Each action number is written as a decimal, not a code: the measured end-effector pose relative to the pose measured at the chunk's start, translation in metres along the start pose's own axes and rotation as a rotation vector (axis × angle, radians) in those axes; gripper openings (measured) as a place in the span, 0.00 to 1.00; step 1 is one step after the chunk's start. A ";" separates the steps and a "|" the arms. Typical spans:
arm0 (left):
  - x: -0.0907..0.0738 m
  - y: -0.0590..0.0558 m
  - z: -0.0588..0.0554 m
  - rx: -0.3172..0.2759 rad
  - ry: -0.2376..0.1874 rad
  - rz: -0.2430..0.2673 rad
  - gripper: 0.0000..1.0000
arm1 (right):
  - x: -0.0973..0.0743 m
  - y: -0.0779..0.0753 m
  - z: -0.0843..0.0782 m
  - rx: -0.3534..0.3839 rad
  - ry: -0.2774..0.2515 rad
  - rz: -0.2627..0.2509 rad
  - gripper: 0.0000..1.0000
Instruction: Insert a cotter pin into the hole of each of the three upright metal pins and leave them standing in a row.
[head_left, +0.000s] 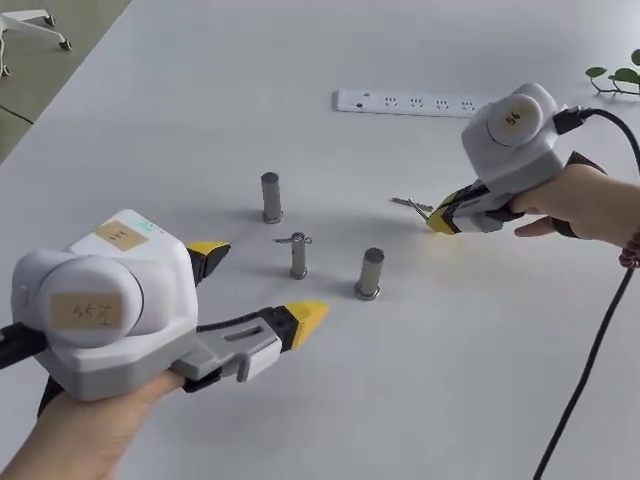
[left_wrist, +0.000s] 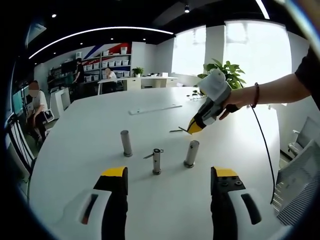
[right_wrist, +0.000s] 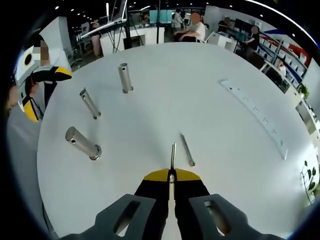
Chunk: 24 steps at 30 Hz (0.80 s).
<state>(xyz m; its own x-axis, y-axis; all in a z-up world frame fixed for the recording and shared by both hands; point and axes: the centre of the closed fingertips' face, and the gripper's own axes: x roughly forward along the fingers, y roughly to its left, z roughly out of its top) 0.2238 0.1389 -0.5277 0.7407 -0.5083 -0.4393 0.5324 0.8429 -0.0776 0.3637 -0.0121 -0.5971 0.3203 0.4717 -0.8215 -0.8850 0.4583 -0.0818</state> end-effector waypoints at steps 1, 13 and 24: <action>0.000 -0.001 0.001 0.001 0.000 0.000 0.66 | -0.002 0.001 0.000 -0.007 0.000 0.000 0.00; -0.003 -0.015 0.007 0.025 0.012 -0.035 0.57 | -0.035 0.029 0.009 -0.094 -0.052 0.019 0.00; -0.002 -0.033 0.006 -0.050 0.019 -0.102 0.48 | -0.064 0.086 0.016 -0.216 -0.122 0.121 0.00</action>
<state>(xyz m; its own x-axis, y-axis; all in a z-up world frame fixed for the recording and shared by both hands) 0.2075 0.1109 -0.5185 0.6753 -0.5891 -0.4437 0.5835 0.7947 -0.1671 0.2722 0.0088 -0.5425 0.2342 0.6068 -0.7596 -0.9668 0.2277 -0.1162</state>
